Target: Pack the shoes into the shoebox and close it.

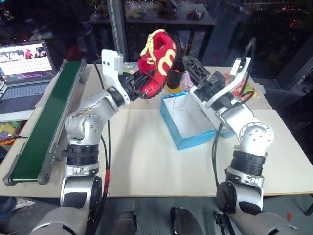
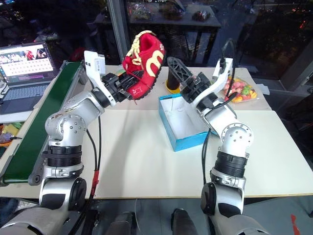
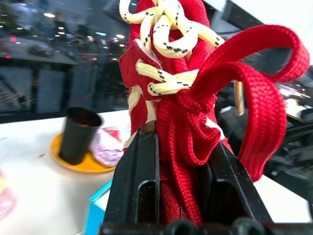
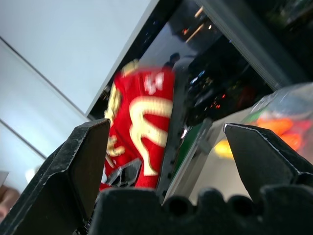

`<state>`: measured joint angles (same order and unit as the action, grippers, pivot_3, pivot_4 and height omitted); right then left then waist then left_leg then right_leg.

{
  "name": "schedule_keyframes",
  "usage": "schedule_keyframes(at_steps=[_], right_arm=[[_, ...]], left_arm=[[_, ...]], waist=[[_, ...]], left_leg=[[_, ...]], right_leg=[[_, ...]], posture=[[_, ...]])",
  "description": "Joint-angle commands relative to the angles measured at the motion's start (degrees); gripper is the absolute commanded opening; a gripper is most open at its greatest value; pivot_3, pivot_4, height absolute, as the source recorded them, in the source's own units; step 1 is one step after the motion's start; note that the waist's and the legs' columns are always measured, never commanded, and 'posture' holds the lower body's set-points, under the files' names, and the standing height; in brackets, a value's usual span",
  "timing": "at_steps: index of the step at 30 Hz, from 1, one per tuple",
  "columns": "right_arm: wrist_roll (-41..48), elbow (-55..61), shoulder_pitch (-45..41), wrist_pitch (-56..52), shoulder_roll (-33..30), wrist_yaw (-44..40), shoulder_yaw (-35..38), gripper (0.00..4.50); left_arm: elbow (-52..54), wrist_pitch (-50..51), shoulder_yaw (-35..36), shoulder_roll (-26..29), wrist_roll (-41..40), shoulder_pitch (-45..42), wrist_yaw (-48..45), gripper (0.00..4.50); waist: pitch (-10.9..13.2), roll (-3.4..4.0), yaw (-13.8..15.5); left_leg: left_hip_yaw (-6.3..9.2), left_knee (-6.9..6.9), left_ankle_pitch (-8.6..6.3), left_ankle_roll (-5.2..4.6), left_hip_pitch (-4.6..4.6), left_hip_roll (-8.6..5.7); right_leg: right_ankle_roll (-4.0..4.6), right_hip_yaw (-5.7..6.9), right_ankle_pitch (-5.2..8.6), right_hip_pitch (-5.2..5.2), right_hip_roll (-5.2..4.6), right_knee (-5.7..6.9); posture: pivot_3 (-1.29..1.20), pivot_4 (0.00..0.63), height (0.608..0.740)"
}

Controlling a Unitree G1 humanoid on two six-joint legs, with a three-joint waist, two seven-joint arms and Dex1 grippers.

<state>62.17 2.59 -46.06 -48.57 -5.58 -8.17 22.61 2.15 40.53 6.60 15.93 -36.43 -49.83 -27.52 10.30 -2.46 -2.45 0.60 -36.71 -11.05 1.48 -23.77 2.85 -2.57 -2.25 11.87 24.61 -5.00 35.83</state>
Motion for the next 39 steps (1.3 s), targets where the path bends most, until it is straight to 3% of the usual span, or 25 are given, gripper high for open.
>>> schedule_keyframes(at_steps=[1,6,9,15,19,20,25,30,39], right_arm=[[2.0,1.3,-1.1,1.7,0.3,-0.5,-0.3,4.50],[1.2,-0.3,-2.4,2.6,0.4,-0.9,-0.8,4.50],[1.0,-0.9,-2.6,3.5,0.5,-1.0,-0.8,3.74],[0.5,-0.8,-2.7,4.6,0.3,-1.2,-1.3,1.69],[-1.5,-2.2,-3.8,6.3,0.2,0.3,-1.3,0.58],[-2.2,-2.7,-4.0,6.9,-0.1,0.4,-1.4,0.47],[-8.2,-5.3,-5.3,9.5,-3.6,-0.4,-2.5,0.43],[-16.4,-12.7,-9.8,11.6,-14.0,-7.3,-4.9,0.42],[-34.1,-23.7,-10.7,13.2,-27.0,-21.3,-18.3,0.42]], left_arm=[[3.6,0.9,0.1,-0.7,-1.6,-2.2,0.6,0.82],[4.4,1.5,-0.4,-2.7,-2.2,-2.3,1.8,0.82],[4.6,1.8,-0.3,-3.0,-2.3,-2.4,1.8,0.76],[3.8,1.1,-1.1,-2.4,-0.2,-2.5,2.5,0.76],[3.4,0.5,-1.1,-1.7,1.0,-2.9,2.7,0.76],[3.4,0.4,-0.4,-1.7,0.4,-2.9,2.5,1.09],[2.7,-0.2,1.1,0.8,1.7,-3.0,2.3,2.79],[0.4,-3.1,0.5,9.0,6.7,-0.9,-1.8,4.49],[2.4,-4.0,-0.9,12.3,9.5,4.0,-4.1,4.49]], waist=[[0.0,0.01,0.0],[0.0,0.02,0.0],[0.0,0.03,0.0],[0.0,0.05,0.0],[0.0,0.05,0.0],[0.0,0.06,-0.1],[0.0,0.08,0.0],[0.2,0.27,0.0],[0.2,0.33,0.0]], left_leg=[[0.00,0.00,0.00,0.00,0.00,0.00],[0.00,-0.01,0.00,0.00,0.01,0.00],[0.00,-0.01,0.00,0.00,0.01,0.00],[0.01,-0.01,0.00,0.00,0.00,-0.01],[0.01,-0.01,0.00,0.00,0.01,-0.01],[0.00,-0.01,0.00,0.00,0.01,-0.01],[0.01,-0.01,0.00,0.00,0.00,-0.01],[-0.03,-0.01,0.00,0.00,-0.06,-0.05],[-0.07,-0.02,-0.01,-0.03,-0.38,-0.05]], right_leg=[[0.00,0.00,0.00,0.00,0.00,0.00],[0.00,0.00,0.00,0.00,0.00,0.02],[0.00,0.00,0.00,0.00,0.00,0.01],[-0.01,0.00,0.00,0.00,0.00,0.00],[-0.01,0.00,0.00,0.00,0.01,0.01],[-0.01,-0.01,0.00,0.00,0.01,0.01],[-0.01,0.00,0.01,0.02,0.01,0.01],[-0.02,-0.09,0.00,0.13,0.01,0.00],[-0.04,-0.13,0.03,0.45,0.00,0.03]], posture=[[0.00,0.150,0.733],[0.00,0.150,0.733],[0.00,0.150,0.733],[0.00,0.150,0.733],[0.00,0.150,0.733],[0.00,0.150,0.733],[0.00,0.150,0.733],[0.00,0.150,0.733],[0.00,0.150,0.733]])
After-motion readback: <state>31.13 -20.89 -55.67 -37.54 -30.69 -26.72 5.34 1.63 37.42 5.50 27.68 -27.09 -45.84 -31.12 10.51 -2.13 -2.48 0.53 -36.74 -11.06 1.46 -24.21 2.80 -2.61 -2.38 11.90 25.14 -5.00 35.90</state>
